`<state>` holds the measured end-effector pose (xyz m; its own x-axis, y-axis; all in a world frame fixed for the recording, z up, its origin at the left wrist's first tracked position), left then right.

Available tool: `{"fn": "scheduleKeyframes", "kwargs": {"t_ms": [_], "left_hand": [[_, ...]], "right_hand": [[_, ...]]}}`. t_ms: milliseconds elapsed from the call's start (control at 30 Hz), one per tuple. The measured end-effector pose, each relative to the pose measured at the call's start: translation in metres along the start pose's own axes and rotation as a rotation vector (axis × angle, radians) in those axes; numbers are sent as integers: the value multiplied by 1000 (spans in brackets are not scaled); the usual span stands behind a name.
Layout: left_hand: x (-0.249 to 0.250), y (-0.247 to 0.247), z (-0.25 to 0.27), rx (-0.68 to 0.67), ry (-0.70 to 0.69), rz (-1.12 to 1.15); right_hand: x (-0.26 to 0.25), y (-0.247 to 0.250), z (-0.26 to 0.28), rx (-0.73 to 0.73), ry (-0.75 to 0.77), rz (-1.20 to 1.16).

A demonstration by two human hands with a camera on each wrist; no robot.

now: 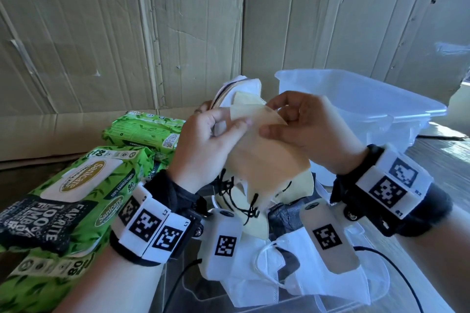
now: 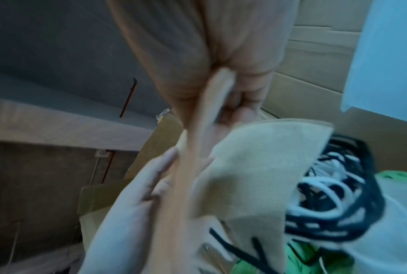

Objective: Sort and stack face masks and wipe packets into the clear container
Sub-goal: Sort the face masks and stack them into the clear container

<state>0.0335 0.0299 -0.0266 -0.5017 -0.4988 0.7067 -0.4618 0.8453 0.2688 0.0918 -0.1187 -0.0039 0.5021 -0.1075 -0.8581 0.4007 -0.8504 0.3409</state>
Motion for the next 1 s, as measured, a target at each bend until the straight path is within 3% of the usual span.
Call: {"fn": "scheduleKeyframes", "kwargs": {"t_ms": [133, 267, 567, 667, 733, 867, 1000], "left_hand": [[-1, 0, -1, -27, 72, 183], [9, -2, 3, -104, 86, 322], [6, -7, 4, -40, 18, 215], [6, -5, 2, 8, -4, 194], [4, -5, 2, 32, 4, 198], [0, -3, 0, 64, 0, 232], [-3, -4, 0, 37, -4, 266]], "right_hand": [[1, 3, 2, -111, -35, -282], [4, 6, -4, 28, -34, -317], [14, 10, -5, 297, -12, 28], [12, 14, -1, 376, 55, 248], [9, 13, 1, 336, 90, 284], [14, 1, 4, 44, 45, 193], [18, 1, 4, -12, 17, 38]]}}
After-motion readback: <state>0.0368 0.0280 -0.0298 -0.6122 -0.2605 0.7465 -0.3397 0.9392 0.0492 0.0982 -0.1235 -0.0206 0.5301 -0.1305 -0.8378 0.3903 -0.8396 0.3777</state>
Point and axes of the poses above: each hand's wrist, its own z-axis away from the middle knuckle, its own y-axis out of the back of the hand, x = y × z, the point moved 3 cm from there along -z, towards the middle knuckle, and after that the axes turned 4 degrees about -y, right-handed, at the moved point
